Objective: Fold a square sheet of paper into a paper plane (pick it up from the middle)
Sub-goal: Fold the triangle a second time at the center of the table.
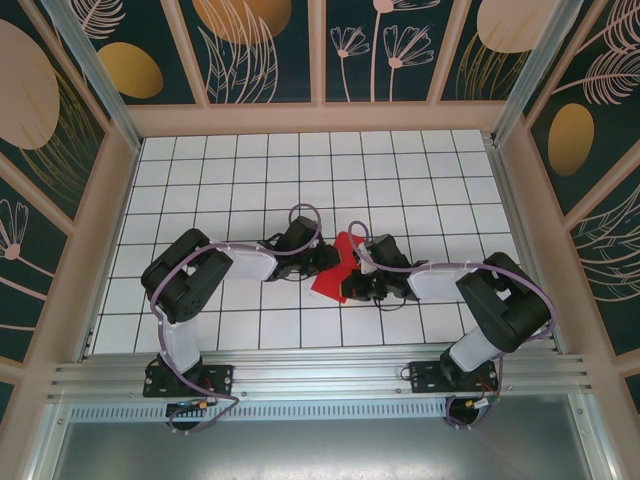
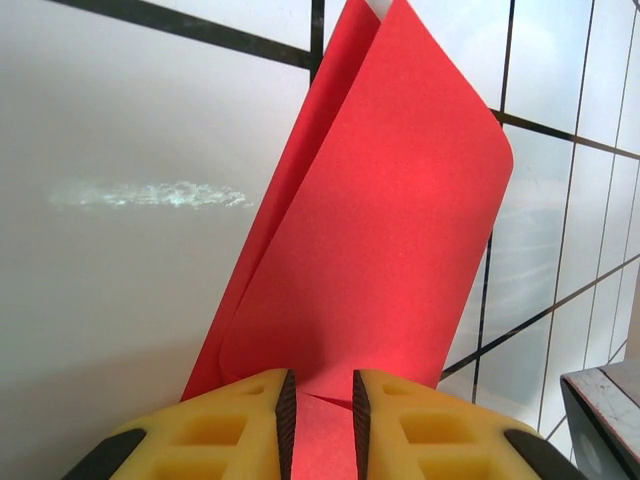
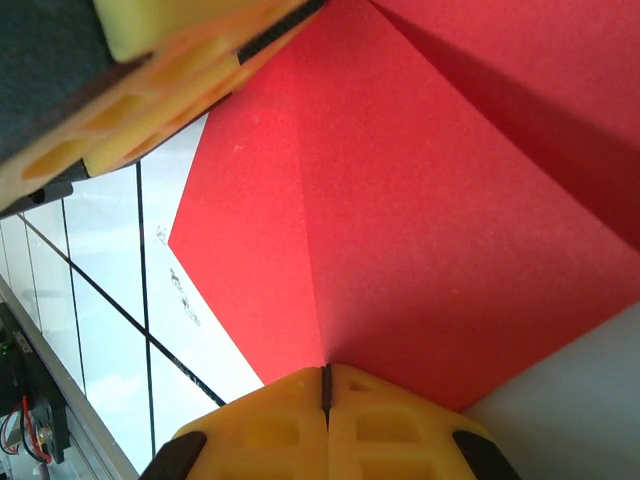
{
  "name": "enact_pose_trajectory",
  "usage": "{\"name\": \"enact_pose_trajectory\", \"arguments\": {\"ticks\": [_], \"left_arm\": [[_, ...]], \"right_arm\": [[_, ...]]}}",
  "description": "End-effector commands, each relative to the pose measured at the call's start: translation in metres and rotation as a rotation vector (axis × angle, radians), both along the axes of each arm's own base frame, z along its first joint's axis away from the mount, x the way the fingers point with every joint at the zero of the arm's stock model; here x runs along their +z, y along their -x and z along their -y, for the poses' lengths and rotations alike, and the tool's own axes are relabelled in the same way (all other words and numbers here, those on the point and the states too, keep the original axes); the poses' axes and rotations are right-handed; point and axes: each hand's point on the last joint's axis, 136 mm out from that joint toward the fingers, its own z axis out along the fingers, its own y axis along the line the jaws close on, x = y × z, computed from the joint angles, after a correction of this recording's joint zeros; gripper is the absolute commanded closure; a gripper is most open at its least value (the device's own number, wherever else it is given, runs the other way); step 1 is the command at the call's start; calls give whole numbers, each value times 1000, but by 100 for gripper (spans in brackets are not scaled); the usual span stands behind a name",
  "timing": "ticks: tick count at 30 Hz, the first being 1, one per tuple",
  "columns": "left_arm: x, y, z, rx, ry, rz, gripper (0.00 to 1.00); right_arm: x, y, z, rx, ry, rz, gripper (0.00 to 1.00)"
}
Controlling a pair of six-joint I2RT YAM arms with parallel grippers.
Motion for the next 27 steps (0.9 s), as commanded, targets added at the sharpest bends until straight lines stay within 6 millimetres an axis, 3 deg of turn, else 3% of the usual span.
{"name": "enact_pose_trajectory", "arguments": {"ticks": [1,7,15,19,24,27], "left_arm": [[-18,-26,-25,69,-95,34,75],[-11,-37,-33,79,-103,54,71],[27,-39,-20,41,-16,104,69],[53,-26,-13,10,98,123,74],[64,-3,3,-77,219,108,80],[60,4,17,-121,221,99,82]], "right_arm": [[-32,32,34,-5,149,-115,99],[-28,29,32,-8,140,-105,99],[-24,23,28,-5,128,-93,99],[-19,17,24,2,120,-77,98],[-19,14,22,2,121,-76,98],[-20,14,22,2,122,-78,98]]}}
